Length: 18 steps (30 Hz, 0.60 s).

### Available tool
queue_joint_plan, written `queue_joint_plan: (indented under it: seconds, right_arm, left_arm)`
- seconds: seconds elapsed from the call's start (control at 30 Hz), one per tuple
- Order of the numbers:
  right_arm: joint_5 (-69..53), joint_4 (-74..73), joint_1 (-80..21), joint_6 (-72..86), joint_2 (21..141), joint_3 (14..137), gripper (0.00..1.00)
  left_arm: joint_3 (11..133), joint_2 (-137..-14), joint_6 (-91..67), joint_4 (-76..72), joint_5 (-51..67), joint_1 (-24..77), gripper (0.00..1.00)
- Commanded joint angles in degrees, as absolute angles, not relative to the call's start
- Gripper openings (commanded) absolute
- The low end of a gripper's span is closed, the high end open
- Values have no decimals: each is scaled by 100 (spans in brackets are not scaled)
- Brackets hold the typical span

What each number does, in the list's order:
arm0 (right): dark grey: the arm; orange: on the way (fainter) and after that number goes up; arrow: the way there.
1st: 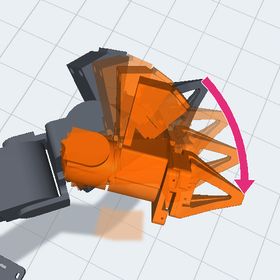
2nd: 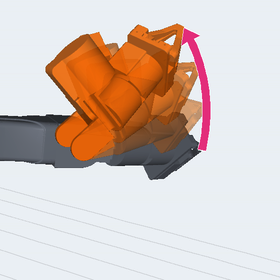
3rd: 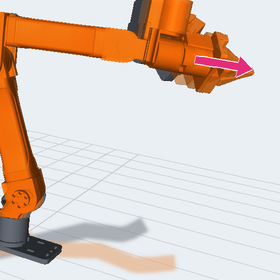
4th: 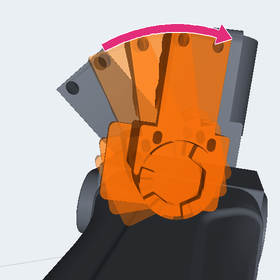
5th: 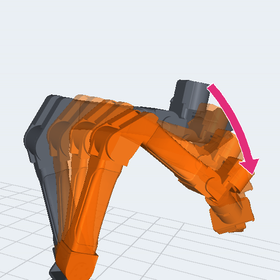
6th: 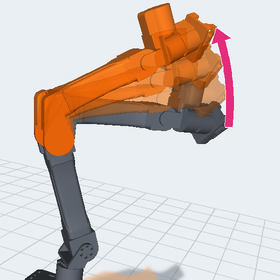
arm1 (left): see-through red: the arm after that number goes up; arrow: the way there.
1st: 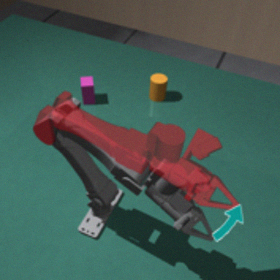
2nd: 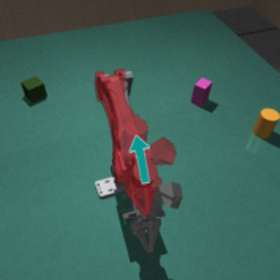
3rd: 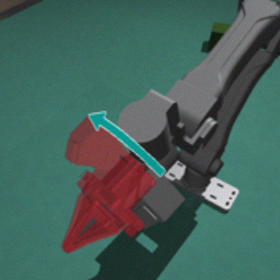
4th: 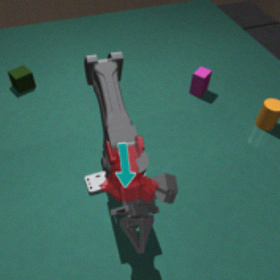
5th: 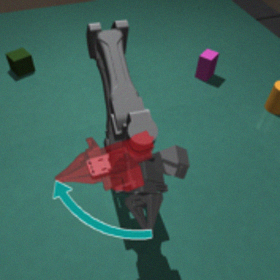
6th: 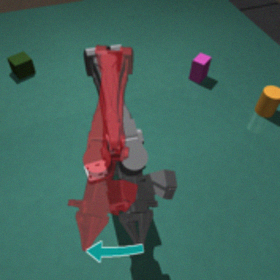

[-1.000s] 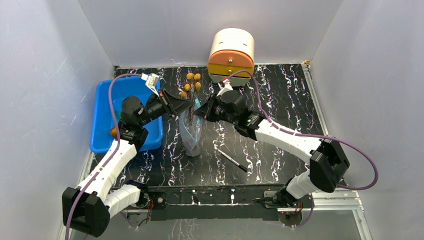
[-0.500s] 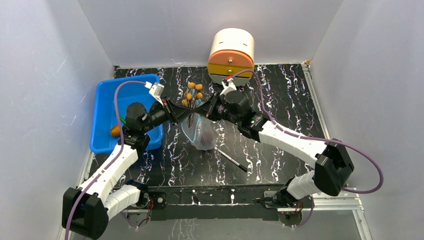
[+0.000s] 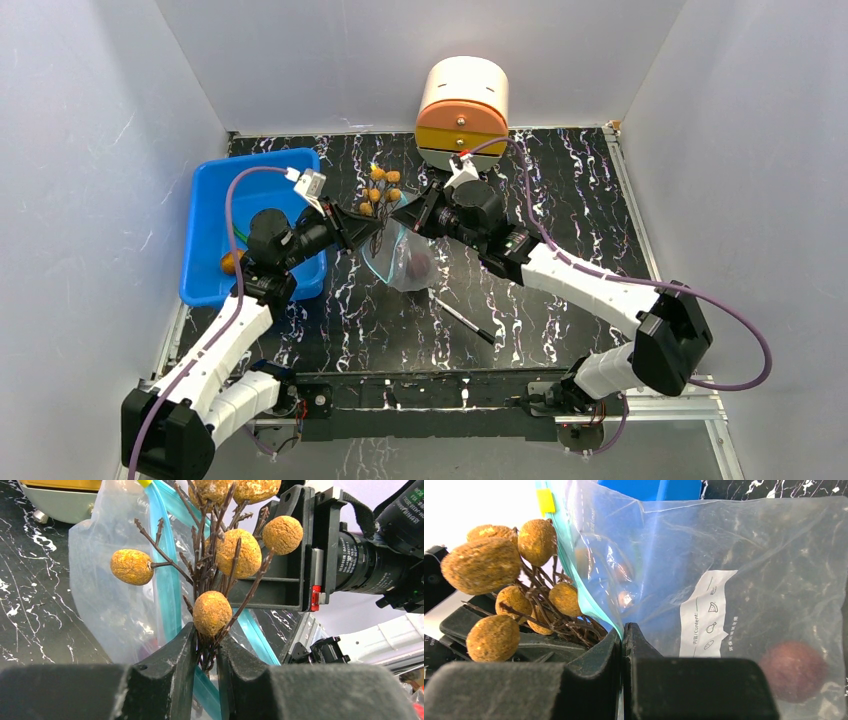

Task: Place the food in the zip-top bag and seal the zipper
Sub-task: Place the fake fruit in the zipper food storage bag.

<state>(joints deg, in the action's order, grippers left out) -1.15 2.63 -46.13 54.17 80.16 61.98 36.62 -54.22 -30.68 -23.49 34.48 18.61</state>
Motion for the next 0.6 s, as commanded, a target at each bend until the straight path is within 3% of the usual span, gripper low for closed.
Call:
queue_joint_plan:
  seconds: [0.0, 0.3, 0.57]
  right_arm:
    - [92, 840, -4649, 5493, 7717, 6118, 0]
    - [94, 897, -4645, 5468, 7668, 6074, 0]
    - [79, 919, -4649, 5421, 7690, 6069, 0]
  left_arm:
    - [3683, -5230, -2855, -2182, 3478, 1901, 20]
    - [3678, -5061, -2788, -2008, 3395, 1898, 40]
    - [3791, -4968, -2810, -1864, 3424, 1899, 51]
